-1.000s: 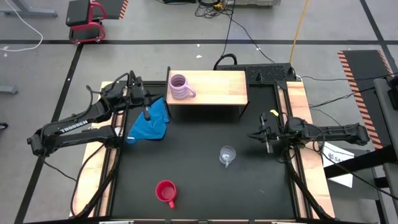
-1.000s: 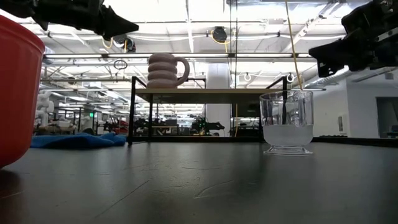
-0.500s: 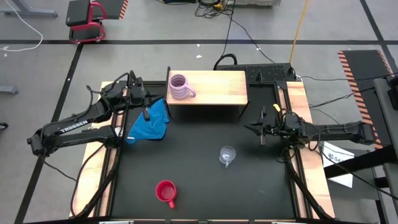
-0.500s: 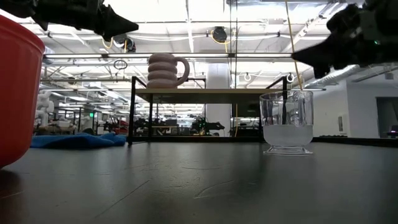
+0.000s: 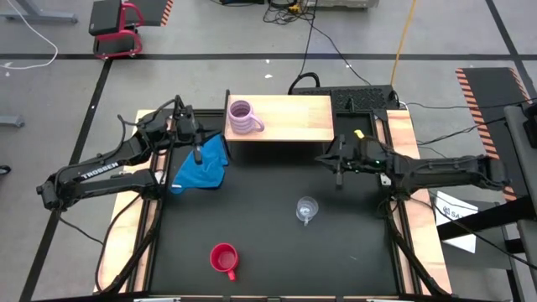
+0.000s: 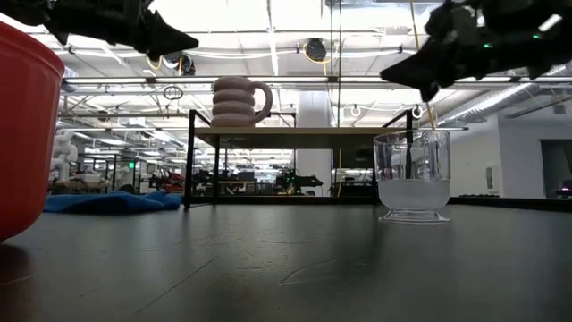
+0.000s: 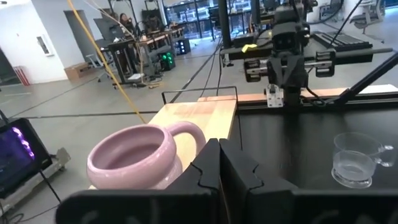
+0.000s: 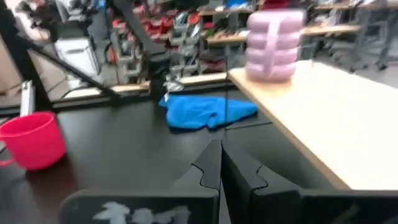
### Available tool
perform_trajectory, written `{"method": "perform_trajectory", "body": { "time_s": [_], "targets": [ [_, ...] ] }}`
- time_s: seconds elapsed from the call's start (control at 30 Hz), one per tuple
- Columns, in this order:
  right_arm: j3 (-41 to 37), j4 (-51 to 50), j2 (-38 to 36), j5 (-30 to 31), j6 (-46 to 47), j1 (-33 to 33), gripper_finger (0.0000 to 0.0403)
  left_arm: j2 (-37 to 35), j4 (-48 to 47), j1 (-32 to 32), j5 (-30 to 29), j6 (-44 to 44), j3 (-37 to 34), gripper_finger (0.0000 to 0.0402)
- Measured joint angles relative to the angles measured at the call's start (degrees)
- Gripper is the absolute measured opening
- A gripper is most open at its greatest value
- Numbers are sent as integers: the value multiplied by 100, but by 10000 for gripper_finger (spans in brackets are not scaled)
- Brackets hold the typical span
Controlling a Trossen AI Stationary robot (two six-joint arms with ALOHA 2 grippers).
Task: Stack small to large cups/mugs on shelf
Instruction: Put the purple mug on the shelf
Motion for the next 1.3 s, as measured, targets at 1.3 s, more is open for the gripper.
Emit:
{"method": "perform_trajectory", "body": {
  "time_s": [1.3],
  "targets": [
    [1774, 1146, 2837, -1329, 870, -1295, 0, 0, 108, -4, 114, 491, 2, 10]
  ]
}}
